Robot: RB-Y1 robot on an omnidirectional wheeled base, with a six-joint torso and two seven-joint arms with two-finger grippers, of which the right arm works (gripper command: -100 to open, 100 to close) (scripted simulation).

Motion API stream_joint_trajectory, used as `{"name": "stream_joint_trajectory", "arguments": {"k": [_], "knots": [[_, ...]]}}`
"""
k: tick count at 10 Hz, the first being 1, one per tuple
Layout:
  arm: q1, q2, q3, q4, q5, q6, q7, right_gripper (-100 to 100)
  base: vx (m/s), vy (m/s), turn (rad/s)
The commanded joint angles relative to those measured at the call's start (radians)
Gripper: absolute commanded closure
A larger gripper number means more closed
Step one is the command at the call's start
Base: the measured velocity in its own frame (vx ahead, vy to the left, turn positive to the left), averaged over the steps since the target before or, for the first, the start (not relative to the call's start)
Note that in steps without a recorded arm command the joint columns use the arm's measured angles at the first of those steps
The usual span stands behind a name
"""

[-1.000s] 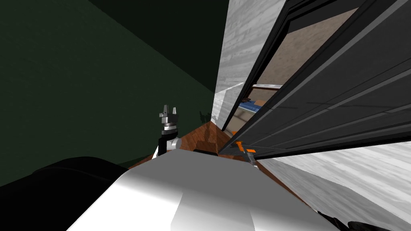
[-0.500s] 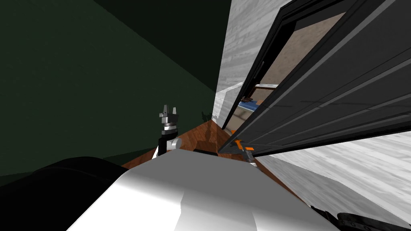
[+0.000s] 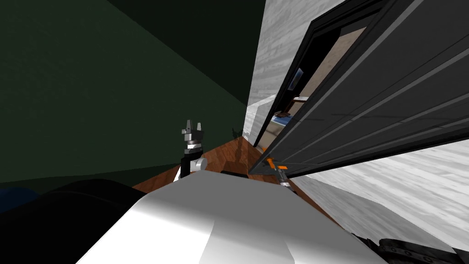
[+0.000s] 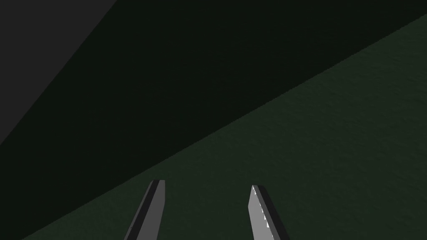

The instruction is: Pull the door open

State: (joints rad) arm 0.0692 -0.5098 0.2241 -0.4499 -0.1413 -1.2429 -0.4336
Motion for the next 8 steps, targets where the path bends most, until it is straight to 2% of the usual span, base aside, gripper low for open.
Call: {"name": "stream_joint_trajectory", "arguments": {"k": [1, 3, 8], "knots": [[-0.004, 0.013, -0.002, -0.024, 0.023, 0.020, -0.001, 100, -0.144, -0.098, 0.091], [-0.012, 0.018, -0.009, -0.027, 0.037, 0.030, -0.002, 100, -0.118, -0.047, 0.051], [-0.042, 0.034, -0.035, -0.040, 0.086, 0.063, -0.008, 100, -0.180, -0.105, 0.085]]}}
